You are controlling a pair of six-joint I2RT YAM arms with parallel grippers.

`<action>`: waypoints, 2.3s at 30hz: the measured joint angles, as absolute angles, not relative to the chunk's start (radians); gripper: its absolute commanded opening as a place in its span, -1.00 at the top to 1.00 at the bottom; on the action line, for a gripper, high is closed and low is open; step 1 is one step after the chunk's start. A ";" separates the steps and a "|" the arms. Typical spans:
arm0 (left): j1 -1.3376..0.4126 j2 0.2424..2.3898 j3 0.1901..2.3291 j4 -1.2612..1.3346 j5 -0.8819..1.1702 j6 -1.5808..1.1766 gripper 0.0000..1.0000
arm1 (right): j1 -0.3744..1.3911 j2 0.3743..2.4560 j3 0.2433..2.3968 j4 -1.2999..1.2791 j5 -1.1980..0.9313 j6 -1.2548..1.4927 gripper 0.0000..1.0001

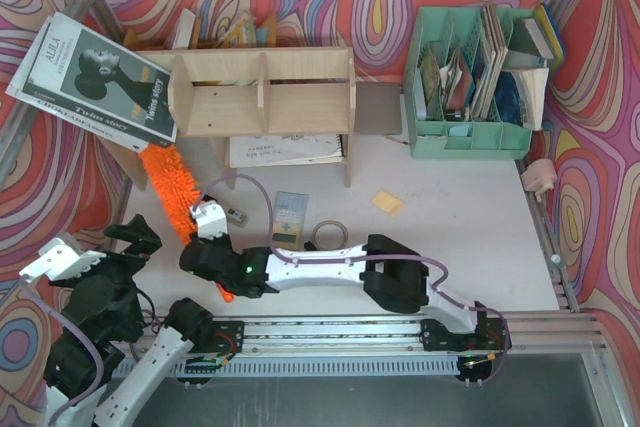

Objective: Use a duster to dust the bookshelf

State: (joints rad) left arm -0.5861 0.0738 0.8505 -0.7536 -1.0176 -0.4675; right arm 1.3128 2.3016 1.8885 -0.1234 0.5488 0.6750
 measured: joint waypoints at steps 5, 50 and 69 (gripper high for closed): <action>-0.586 0.074 0.850 -0.754 -1.018 -0.467 -0.97 | 1.365 2.146 1.885 -0.046 0.628 0.617 1.00; -0.586 0.074 0.850 -0.754 -1.018 -0.467 -0.97 | 1.456 2.009 1.517 0.092 0.654 0.397 1.00; -0.586 0.074 0.850 -0.754 -1.018 -0.467 -0.97 | 1.460 2.032 1.413 -0.023 0.597 0.396 1.00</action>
State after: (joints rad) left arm -0.5861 0.0738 0.8505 -0.7536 -1.0183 -0.4675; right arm 1.4597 2.0319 1.4132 -0.0227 0.5972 0.3958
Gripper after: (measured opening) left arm 0.983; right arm 0.328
